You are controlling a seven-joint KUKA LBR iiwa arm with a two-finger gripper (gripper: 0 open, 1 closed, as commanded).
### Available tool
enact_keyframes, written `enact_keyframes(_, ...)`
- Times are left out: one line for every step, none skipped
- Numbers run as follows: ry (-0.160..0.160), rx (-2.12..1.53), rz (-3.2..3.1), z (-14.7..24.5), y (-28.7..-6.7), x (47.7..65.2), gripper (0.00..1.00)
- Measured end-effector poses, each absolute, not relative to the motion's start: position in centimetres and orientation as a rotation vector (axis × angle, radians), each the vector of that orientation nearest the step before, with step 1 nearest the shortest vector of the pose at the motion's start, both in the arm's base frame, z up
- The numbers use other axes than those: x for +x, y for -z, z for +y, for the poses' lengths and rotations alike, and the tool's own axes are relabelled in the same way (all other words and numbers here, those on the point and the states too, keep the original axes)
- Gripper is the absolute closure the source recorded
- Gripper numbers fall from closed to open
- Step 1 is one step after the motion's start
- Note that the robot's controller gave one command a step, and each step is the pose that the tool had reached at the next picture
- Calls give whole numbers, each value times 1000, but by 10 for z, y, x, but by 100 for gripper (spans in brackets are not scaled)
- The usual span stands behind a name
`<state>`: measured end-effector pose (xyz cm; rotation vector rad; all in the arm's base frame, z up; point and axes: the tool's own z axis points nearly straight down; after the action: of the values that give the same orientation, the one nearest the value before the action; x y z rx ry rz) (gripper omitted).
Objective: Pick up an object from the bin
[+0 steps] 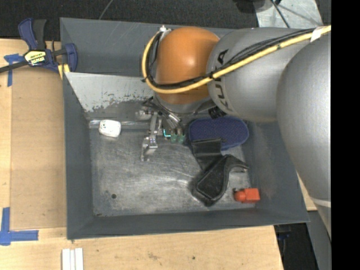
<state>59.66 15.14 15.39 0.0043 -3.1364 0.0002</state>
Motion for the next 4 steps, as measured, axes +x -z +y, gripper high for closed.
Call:
enact_keyframes(5, -124, -3144, 210, -71, 625, 0)
enact_keyframes(4, -183, -3143, 223, -103, 627, 0)
enact_keyframes(3, -204, -3140, 221, -101, 627, 0)
enact_keyframes(4, -288, -3128, 225, -73, 628, 0)
